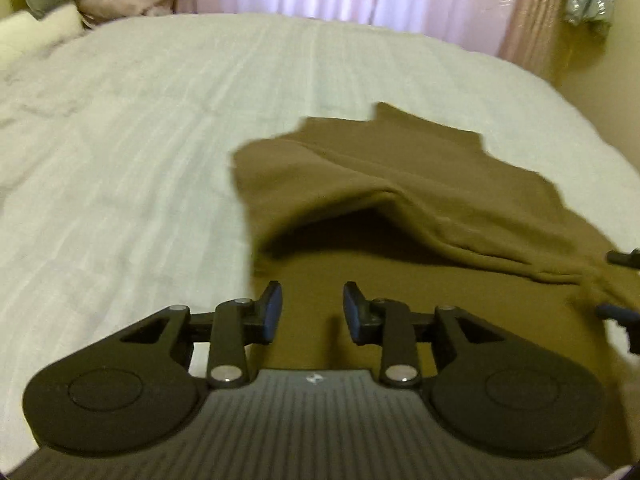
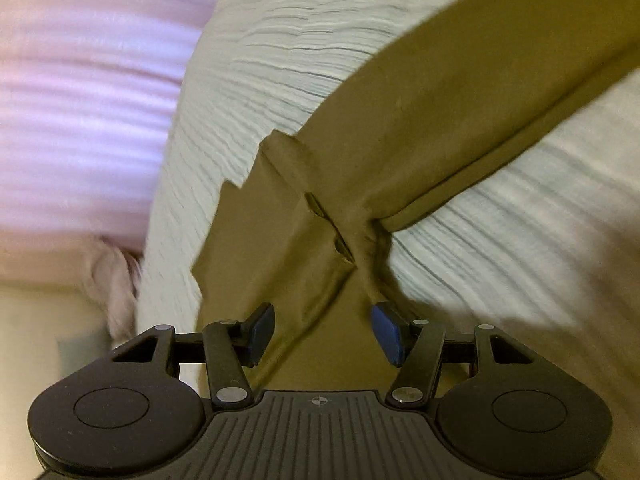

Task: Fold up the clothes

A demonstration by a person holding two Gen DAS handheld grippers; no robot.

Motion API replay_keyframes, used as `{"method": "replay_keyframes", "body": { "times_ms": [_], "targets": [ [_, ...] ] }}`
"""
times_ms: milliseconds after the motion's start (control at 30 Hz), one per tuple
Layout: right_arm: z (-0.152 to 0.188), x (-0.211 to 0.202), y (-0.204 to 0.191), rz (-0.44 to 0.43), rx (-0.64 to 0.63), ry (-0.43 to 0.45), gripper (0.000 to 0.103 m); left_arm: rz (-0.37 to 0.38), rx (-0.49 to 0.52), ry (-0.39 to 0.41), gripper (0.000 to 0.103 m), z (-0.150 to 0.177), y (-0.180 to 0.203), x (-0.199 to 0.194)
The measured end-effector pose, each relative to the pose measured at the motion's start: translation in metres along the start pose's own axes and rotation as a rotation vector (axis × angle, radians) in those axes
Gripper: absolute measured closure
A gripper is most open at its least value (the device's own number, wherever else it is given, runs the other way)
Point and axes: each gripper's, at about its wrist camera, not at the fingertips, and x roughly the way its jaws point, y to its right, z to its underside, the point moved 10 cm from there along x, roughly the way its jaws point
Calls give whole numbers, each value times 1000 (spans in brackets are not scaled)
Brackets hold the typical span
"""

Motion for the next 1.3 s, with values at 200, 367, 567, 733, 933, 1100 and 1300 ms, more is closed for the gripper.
{"method": "replay_keyframes", "body": {
  "times_ms": [200, 367, 567, 733, 933, 1100, 1300],
  "targets": [
    [-12, 32, 3, 10, 78, 22, 45, -71, 71, 11, 71, -5, -25, 14],
    [-18, 55, 4, 47, 75, 31, 75, -91, 140, 31, 69, -14, -28, 34],
    [-35, 42, -37, 4, -217, 158, 100, -121, 347, 106, 100, -28, -21, 52],
    [-40, 34, -31, 80, -361, 193, 100, -113, 464, 77, 99, -14, -22, 62],
    [-27, 34, -15, 129, -431, 176, 100, -117, 463, 57, 98, -10, -25, 71],
    [-25, 47, -3, 225, -474, 142, 100, -87, 451, 20, 97, -14, -27, 65],
    [-32, 18, -30, 309, -626, 245, 48, -36, 305, -46, 94, -22, -41, 41]
  ]
}}
